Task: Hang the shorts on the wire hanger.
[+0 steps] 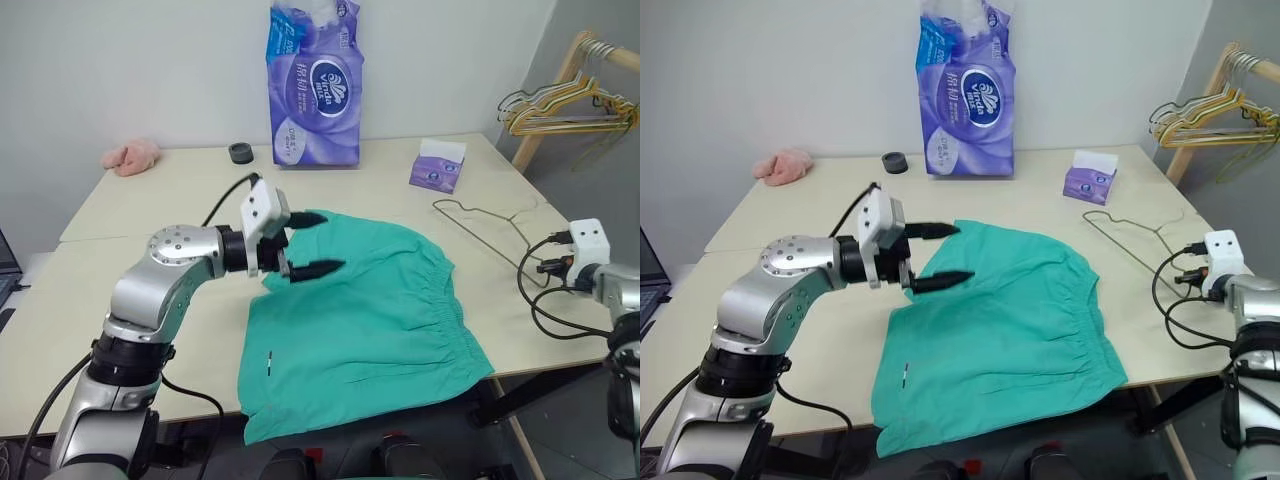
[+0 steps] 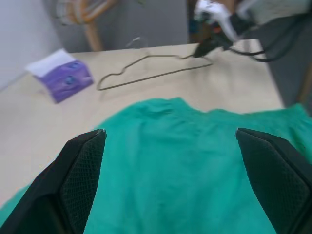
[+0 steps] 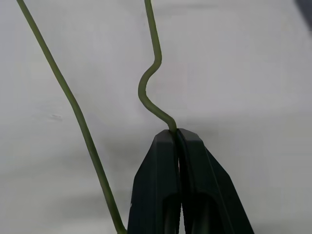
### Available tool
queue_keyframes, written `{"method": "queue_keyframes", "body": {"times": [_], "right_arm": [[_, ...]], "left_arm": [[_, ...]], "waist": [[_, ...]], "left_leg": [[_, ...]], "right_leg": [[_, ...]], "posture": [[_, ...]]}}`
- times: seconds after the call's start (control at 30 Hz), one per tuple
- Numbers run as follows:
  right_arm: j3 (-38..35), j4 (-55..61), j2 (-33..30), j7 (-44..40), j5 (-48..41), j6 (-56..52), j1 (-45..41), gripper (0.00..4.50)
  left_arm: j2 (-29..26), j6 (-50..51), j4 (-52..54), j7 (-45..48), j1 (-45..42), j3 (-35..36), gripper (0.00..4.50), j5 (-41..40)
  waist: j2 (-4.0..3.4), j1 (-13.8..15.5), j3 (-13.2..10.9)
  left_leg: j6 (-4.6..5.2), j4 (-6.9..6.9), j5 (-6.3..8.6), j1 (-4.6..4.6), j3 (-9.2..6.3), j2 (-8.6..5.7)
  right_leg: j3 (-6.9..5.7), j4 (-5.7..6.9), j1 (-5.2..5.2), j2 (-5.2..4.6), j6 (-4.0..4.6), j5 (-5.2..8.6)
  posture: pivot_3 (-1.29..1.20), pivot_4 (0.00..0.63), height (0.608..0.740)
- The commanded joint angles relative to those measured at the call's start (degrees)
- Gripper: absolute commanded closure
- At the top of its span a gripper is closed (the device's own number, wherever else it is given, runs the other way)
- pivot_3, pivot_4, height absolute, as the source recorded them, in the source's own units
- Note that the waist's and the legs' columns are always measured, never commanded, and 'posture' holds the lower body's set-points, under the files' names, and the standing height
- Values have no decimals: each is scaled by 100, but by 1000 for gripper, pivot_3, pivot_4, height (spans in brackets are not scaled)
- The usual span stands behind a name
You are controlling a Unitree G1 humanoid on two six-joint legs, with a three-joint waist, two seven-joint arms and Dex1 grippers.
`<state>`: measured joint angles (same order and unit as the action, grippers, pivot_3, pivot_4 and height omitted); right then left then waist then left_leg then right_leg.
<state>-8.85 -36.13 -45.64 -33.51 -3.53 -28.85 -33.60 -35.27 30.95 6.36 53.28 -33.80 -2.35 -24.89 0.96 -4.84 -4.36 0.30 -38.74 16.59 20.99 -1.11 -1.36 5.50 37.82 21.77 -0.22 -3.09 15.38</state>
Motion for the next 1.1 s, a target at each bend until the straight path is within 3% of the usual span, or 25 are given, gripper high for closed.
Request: {"method": "queue_keyframes", "body": {"times": [0.03,0.17,0.37,0.47,0.8,1.1], "right_arm": [[-78,1719,-202,-46,-44,-218,498,4458],[-14,3685,-400,-214,-5,-291,1297,4458],[269,4886,-321,-302,134,472,1422,4458],[419,5018,-310,-308,272,1001,1404,4458],[786,5090,-295,-360,782,2982,1244,4458],[1062,5005,-195,-366,1218,3891,789,4458]], "left_arm": [[33,-50,-213,-162,-305,395,0,-99],[-21,-81,-818,-256,-718,663,0,-107],[-405,330,-1330,609,-932,543,0,-340],[-621,417,-1425,1096,-826,358,0,-311],[-557,164,-1923,1262,-810,144,0,107],[-723,474,-1650,1866,-380,-192,0,86]], "waist": [[-1,-6,0],[-3,0,-2],[-4,-17,-3],[-1,-15,-5],[7,12,-10],[6,-15,-13]], "left_leg": [[0,0,0,1,0,1],[-1,-1,0,23,-2,3],[-2,-3,0,29,3,3],[-2,-2,0,38,2,3],[-2,-6,0,58,-7,-3],[-2,-6,0,55,-10,-1]], "right_leg": [[0,2,2,-3,-1,0],[-3,20,33,-14,-3,2],[-3,18,43,-14,-8,0],[-7,16,50,-12,-8,1],[-17,10,60,-29,21,-17],[-20,16,62,-28,22,-16]], "posture": [[-36,53,740],[-51,54,740],[-69,54,740],[-74,54,740],[-82,57,740],[-81,55,740]]}}
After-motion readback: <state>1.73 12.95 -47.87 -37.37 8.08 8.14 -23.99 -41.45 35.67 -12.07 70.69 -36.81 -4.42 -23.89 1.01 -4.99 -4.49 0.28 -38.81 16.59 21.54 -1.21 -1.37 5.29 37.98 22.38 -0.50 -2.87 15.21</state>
